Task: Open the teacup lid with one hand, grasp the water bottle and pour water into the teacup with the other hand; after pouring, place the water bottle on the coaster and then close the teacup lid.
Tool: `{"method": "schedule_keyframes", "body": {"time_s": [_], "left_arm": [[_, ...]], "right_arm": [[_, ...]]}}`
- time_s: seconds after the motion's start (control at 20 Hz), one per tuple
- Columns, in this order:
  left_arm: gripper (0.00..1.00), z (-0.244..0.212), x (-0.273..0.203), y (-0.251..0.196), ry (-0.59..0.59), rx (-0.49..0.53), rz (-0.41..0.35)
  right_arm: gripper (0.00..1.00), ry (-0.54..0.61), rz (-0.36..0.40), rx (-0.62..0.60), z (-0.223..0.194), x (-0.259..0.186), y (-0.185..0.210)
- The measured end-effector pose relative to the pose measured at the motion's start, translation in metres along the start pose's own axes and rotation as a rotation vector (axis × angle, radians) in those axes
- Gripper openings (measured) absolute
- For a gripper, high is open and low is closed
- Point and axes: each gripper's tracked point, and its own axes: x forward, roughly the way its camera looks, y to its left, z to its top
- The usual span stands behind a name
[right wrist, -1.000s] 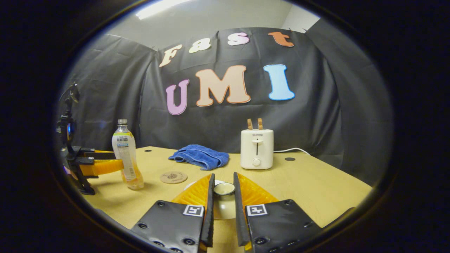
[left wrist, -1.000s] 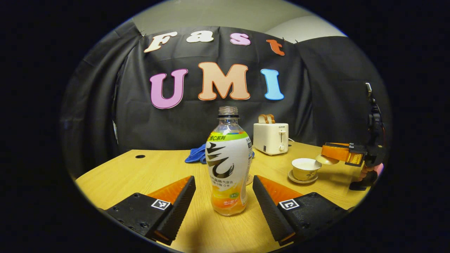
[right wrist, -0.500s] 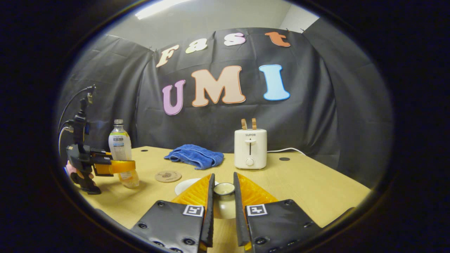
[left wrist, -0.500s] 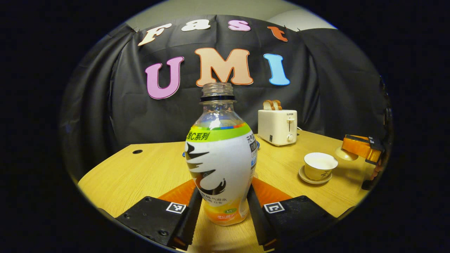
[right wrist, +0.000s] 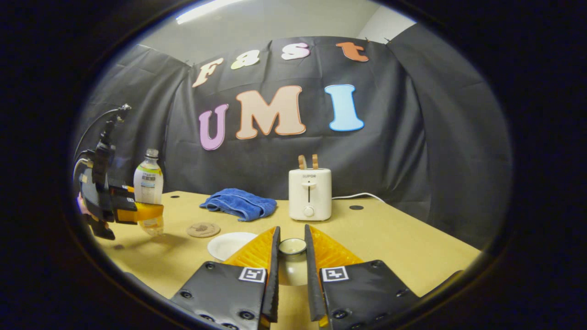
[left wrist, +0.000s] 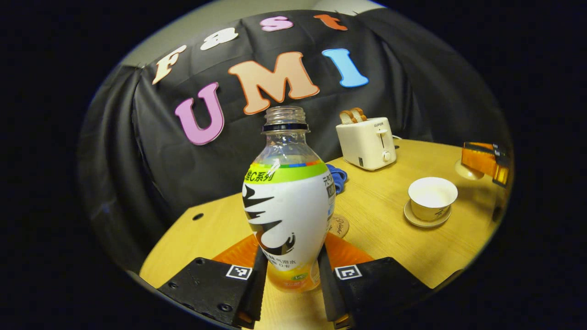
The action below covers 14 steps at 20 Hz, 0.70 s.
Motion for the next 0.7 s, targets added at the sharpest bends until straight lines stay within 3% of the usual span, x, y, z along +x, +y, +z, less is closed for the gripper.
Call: {"method": "schedule_keyframes", "body": {"time_s": [0.3,0.7], "left_arm": [[0.51,0.034,0.012,-0.011,-0.064,0.519,0.086],[0.51,0.020,0.032,-0.045,-0.027,0.927,0.009]], "right_arm": [[0.30,-0.002,-0.054,0.000,0.001,0.000,-0.024],[0.30,-0.002,-0.072,-0.001,0.000,0.001,-0.032]]}}
